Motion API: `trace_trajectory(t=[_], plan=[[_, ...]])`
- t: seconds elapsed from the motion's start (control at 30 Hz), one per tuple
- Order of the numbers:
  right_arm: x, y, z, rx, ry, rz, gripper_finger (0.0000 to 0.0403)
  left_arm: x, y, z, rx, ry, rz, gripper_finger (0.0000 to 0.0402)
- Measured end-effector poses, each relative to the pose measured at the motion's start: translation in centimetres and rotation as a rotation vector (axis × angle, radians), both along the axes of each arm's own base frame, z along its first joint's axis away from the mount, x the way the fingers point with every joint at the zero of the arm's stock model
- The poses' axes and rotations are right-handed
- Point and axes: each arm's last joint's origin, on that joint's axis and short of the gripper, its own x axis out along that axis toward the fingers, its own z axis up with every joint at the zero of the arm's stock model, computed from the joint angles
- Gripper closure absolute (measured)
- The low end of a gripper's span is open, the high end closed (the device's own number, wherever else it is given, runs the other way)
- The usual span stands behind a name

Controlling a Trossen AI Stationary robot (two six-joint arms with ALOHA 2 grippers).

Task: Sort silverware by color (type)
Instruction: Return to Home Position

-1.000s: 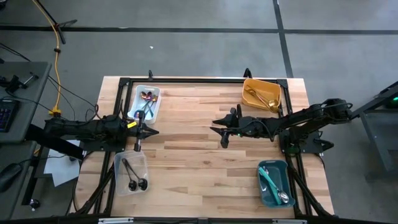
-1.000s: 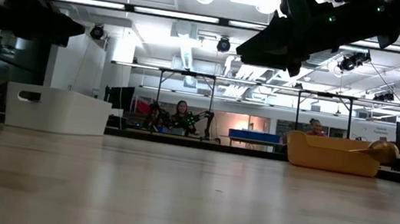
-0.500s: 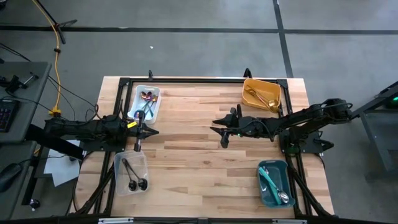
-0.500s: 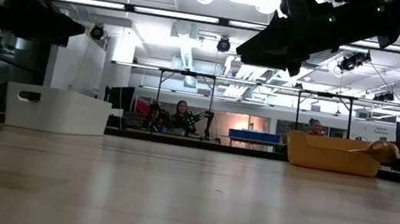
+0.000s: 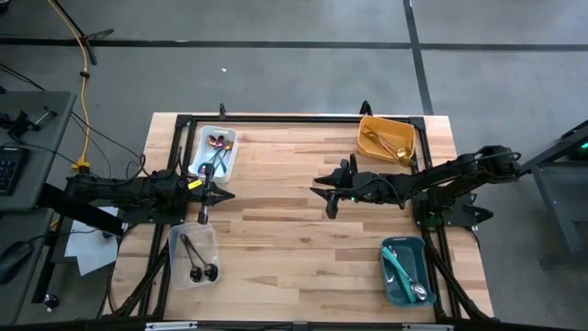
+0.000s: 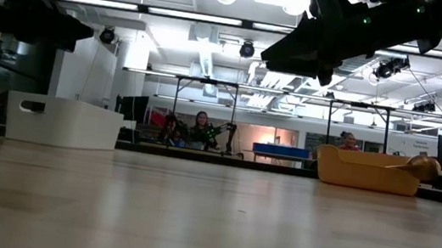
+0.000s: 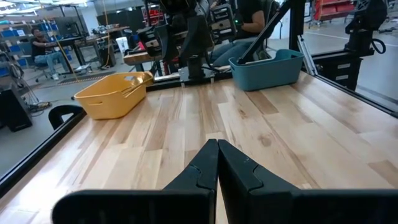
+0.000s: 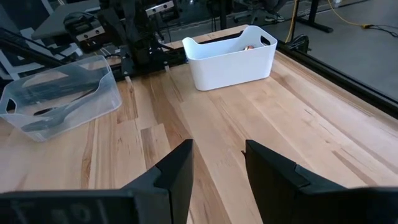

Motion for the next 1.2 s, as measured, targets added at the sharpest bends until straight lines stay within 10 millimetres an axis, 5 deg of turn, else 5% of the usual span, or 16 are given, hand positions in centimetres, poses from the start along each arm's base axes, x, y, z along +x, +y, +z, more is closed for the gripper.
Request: trace_trajectory(t=[1.2], plan=[[-0.34, 0.23, 0.67, -0.009, -0.007, 0.107, 0.0263, 0.0, 0.01, 0.01, -0.043, 0.001, 0.006, 0.0401]])
